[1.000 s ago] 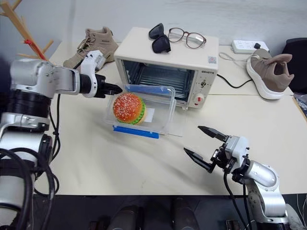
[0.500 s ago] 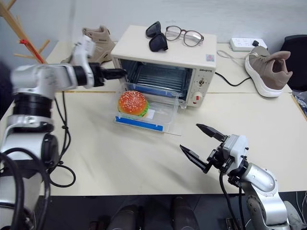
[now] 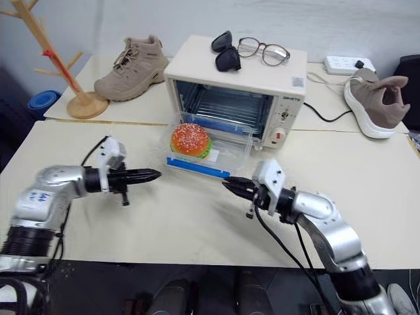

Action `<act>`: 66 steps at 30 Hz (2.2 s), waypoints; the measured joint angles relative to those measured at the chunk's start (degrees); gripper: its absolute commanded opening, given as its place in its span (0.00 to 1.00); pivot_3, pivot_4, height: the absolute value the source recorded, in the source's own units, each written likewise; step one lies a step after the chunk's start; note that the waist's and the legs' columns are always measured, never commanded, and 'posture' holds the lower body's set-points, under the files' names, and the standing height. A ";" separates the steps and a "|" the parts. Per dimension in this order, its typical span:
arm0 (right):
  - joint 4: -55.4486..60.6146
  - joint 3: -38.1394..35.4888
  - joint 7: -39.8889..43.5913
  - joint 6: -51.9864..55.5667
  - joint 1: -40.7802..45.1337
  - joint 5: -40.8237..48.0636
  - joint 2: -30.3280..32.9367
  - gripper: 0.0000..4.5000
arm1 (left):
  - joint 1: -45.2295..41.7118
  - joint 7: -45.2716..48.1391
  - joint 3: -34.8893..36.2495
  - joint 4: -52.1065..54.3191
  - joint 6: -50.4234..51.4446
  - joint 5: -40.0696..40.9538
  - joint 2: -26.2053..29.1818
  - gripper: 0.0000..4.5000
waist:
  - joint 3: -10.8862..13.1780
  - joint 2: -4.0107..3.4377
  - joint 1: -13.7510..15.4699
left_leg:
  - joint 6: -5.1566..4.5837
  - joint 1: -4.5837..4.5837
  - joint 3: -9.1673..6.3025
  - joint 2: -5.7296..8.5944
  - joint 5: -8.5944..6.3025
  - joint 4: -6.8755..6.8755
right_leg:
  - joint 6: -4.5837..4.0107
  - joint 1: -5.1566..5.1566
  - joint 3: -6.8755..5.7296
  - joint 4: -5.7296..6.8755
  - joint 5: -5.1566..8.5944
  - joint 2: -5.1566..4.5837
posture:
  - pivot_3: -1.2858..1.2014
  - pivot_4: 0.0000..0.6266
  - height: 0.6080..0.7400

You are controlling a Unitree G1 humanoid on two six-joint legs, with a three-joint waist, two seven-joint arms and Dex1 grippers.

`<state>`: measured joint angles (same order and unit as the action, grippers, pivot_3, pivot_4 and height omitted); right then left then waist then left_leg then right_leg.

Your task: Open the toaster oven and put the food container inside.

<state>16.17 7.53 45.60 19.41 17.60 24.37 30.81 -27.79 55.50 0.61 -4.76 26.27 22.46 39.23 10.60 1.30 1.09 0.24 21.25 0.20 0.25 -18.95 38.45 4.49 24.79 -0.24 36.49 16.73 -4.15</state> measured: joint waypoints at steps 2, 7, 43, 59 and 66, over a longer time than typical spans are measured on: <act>-3.34 0.94 0.01 -0.31 2.46 -1.39 -1.49 0.01 | -2.72 -4.02 0.24 -0.49 0.55 -0.39 -3.60 0.00 | 0.00 0.00 0.15 | 0.00 0.09 -0.01 0.01 0.00 0.17 | 0.03 -0.01 -0.07 0.02 -0.02 0.02 | 0.52 0.24 1.00; -9.56 1.21 -1.76 -1.72 6.73 -4.63 -5.58 0.01 | -6.28 -10.04 0.83 -3.59 -0.26 -0.74 -10.28 0.00 | 0.00 0.00 -0.36 | -0.05 0.14 0.10 0.03 -0.03 0.43 | 0.22 -0.07 -0.02 0.20 -0.12 0.07 | 0.52 0.24 1.00; -13.35 -14.34 7.25 -5.19 -1.10 -0.83 5.07 0.00 | 10.71 7.38 16.39 -4.01 -16.44 3.92 5.86 0.95 | 0.01 -0.05 -2.23 | -0.18 0.58 0.13 0.09 -0.09 0.53 | 0.23 0.37 -0.39 -0.01 -0.15 -0.30 | 0.52 0.24 1.00; -33.68 -11.29 14.04 -24.32 6.93 0.36 -11.47 0.00 | 10.66 3.11 19.98 6.17 -7.97 13.60 0.01 1.00 | 0.10 -0.19 -2.77 | -0.07 0.02 0.15 0.00 -0.07 0.14 | 0.22 -0.13 -0.38 0.03 -0.14 -0.21 | 0.52 0.24 1.00; -24.52 -19.01 8.17 -16.47 12.25 12.77 -13.17 0.04 | 15.97 -4.08 23.77 8.43 -10.04 10.41 -0.01 1.00 | 0.10 -0.19 -2.68 | -0.06 -0.02 0.11 0.00 -0.07 0.00 | 0.22 -0.15 -0.40 -0.05 -0.14 -0.25 | 0.52 0.24 1.00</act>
<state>-8.34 -11.48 53.77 2.94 29.86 37.14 17.64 -11.83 51.43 24.38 3.67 16.22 32.88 39.22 10.69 1.10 -1.59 0.18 21.23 0.30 0.25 -19.02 38.45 4.71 24.64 -0.64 36.44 16.59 -4.40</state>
